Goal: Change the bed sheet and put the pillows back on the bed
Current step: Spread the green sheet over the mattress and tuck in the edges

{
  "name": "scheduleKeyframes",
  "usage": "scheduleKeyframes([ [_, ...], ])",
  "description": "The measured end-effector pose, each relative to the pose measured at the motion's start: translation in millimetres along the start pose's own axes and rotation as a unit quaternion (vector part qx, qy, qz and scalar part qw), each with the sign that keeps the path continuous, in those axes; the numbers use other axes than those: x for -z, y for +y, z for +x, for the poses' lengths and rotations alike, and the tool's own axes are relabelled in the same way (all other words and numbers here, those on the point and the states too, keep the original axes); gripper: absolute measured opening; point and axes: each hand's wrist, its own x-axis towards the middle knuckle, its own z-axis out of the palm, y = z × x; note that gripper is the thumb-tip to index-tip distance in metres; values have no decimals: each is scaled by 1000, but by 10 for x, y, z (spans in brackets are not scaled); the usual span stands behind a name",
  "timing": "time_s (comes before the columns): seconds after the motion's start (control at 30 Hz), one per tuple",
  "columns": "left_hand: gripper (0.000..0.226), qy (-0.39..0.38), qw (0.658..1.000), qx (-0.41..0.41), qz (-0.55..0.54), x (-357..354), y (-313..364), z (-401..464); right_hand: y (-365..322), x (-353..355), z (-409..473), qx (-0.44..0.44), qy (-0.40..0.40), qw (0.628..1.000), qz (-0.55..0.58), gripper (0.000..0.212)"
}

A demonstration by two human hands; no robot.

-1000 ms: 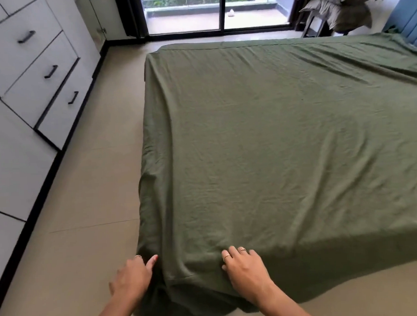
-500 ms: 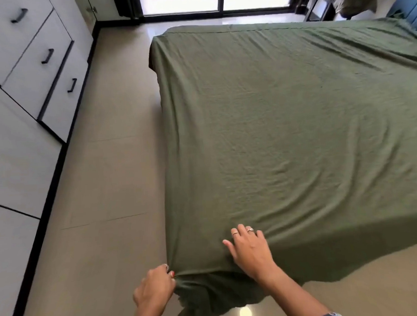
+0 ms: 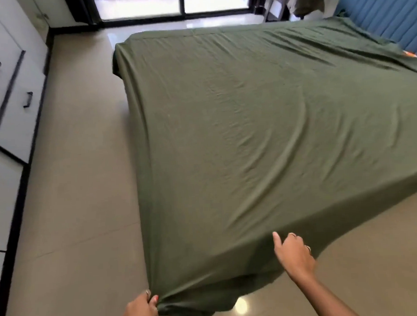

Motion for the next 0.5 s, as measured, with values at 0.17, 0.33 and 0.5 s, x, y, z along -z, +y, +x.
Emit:
scheduleKeyframes([
  [0.17, 27, -49, 994, 9, -94, 62, 103, 169, 311, -325, 2, -241, -189, 840, 448, 73],
  [0.33, 46, -124, 967, 58, -214, -99, 295, 89, 117, -447, 101, -224, -179, 794, 536, 65],
  [0.5, 30, -114, 963, 5, -242, -368, 414, 96, -47, -521, 266, -209, -172, 783, 560, 37],
])
